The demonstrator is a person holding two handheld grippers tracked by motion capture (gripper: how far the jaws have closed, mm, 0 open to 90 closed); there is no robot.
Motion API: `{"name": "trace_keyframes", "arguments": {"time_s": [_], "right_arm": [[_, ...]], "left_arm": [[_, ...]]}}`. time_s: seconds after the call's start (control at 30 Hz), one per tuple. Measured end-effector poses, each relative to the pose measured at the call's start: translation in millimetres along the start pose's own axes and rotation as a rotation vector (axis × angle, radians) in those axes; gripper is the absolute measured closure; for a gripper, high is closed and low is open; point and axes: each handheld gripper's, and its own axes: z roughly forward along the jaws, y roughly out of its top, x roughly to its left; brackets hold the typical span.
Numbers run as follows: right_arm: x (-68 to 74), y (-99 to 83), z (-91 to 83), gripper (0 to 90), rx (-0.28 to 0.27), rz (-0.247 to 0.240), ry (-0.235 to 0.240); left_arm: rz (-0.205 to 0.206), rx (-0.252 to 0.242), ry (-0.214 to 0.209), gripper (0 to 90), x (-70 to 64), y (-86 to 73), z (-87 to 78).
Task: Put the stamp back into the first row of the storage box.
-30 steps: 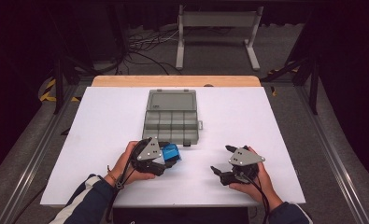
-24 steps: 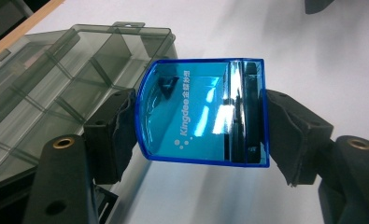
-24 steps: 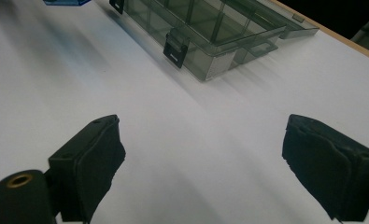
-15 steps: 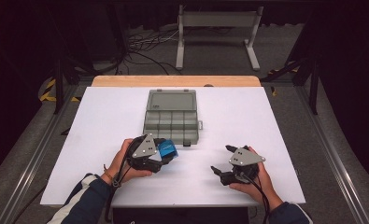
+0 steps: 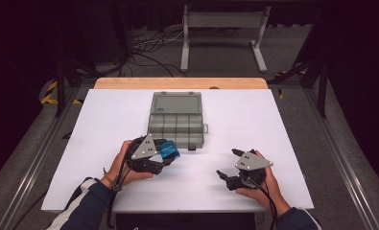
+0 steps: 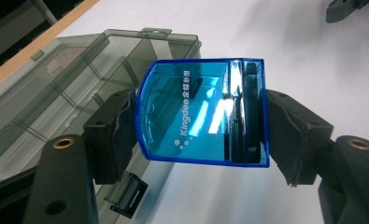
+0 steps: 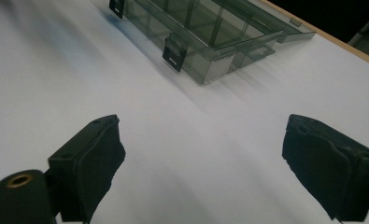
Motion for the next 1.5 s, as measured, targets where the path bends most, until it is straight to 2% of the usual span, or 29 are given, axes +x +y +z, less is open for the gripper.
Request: {"name": "trace_keyframes", "arguments": {"time_s": [0.27, 0.6, 1.0, 1.27, 1.5], "right_arm": [[0.0, 1.0, -1.3, 12.1, -0.015, -0.003, -0.018], [0.1, 3.3, -6.8, 12.3, -0.055, -0.017, -0.08], [-1.2, 4.8, -10.4, 11.2, -0.085, -0.013, -0.118], [-1.4, 5.0, -11.6, 10.7, -0.095, -0.012, -0.135], [-1.6, 4.5, -10.8, 10.7, -0.087, -0.013, -0.136]], "left_arm": [[-0.008, -0.007, 0.009, 31.2, 3.5, -0.7, -2.9], [-0.009, -0.003, 0.02, 31.2, 4.6, -1.3, -3.2], [-0.015, -0.002, 0.025, 31.2, 6.0, -2.1, -3.2], [-0.03, 0.005, 0.047, 31.2, 9.8, -4.1, -3.7], [-0.058, -0.004, 0.088, 31.2, 11.8, -5.2, -4.5]]}}
